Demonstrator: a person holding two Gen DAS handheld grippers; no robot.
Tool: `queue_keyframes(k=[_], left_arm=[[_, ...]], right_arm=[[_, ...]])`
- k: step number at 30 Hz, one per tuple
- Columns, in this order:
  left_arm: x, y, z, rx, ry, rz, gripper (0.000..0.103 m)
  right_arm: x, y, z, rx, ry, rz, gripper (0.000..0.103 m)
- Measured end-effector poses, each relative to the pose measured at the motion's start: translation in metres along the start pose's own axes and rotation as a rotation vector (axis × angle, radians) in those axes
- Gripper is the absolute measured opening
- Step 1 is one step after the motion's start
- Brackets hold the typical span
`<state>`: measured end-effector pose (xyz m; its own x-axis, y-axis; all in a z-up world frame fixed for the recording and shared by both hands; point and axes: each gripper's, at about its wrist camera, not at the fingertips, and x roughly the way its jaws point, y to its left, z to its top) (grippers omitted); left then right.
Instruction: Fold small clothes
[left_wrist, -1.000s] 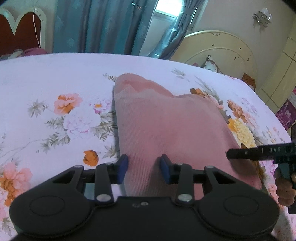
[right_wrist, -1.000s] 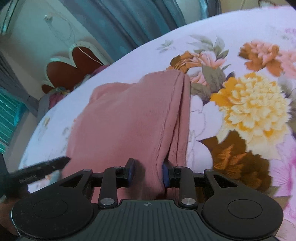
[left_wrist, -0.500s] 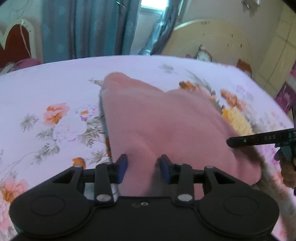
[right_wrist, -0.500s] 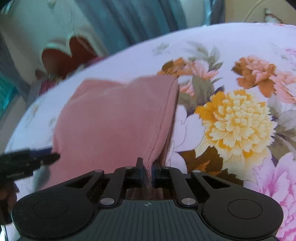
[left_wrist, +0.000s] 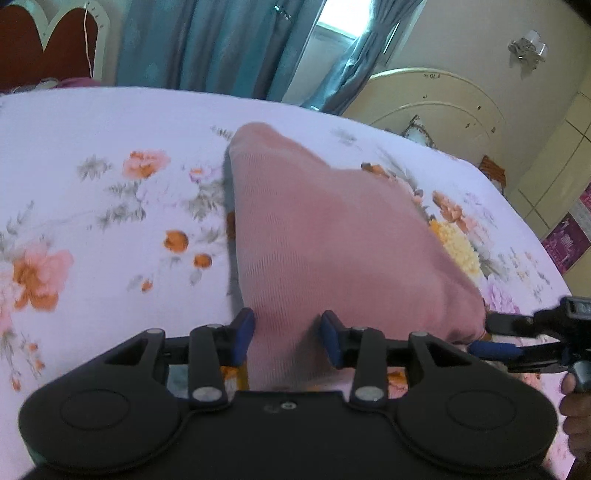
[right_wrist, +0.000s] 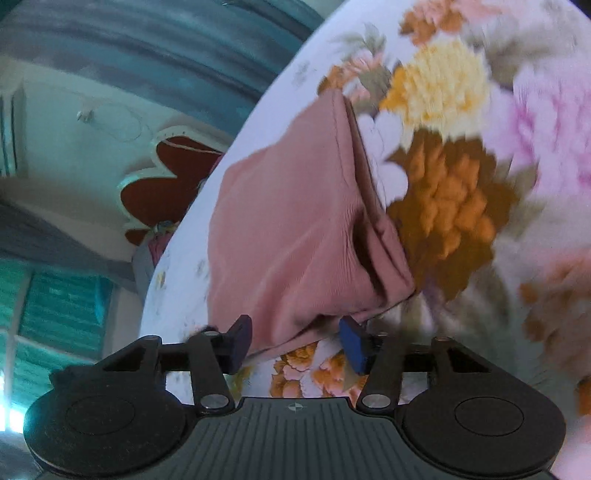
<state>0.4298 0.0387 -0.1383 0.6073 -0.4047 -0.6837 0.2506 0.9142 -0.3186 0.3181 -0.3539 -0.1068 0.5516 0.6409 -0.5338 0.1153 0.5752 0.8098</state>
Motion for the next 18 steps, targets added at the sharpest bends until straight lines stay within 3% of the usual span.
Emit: queue_keyframes(k=[4, 6, 8, 9, 10, 12, 15, 16, 18], left_arm=[[0.003, 0.005, -0.002, -0.012, 0.008, 0.013, 0.040], [0.006, 0.006, 0.001, 0.001, 0.018, 0.024, 0.041], [0.009, 0.008, -0.001, -0.003, 0.035, 0.018, 0.041], [0.011, 0.009, -0.001, -0.010, 0.039, 0.011, 0.041], [0.011, 0.010, -0.001, -0.013, 0.038, 0.007, 0.040], [0.005, 0.008, 0.000, -0.007, 0.013, -0.009, 0.038], [-0.003, 0.002, 0.001, 0.017, -0.018, -0.025, 0.038], [-0.001, 0.000, -0.001, 0.039, -0.003, -0.021, 0.038], [0.012, -0.002, -0.005, 0.081, 0.061, 0.018, 0.038]], right_arm=[[0.029, -0.016, 0.010, 0.144, -0.022, 0.024, 0.053], [0.031, -0.022, 0.013, 0.176, -0.075, -0.005, 0.052], [0.025, -0.014, 0.013, 0.111, -0.144, -0.052, 0.048], [0.023, -0.008, 0.013, 0.062, -0.174, -0.095, 0.018], [0.022, -0.002, 0.013, 0.009, -0.193, -0.138, 0.009], [0.021, 0.011, 0.015, -0.081, -0.204, -0.180, 0.007], [0.000, 0.039, 0.010, -0.239, -0.290, -0.201, 0.007], [-0.007, 0.046, 0.007, -0.288, -0.316, -0.216, 0.007], [0.002, 0.045, 0.006, -0.321, -0.273, -0.259, 0.007]])
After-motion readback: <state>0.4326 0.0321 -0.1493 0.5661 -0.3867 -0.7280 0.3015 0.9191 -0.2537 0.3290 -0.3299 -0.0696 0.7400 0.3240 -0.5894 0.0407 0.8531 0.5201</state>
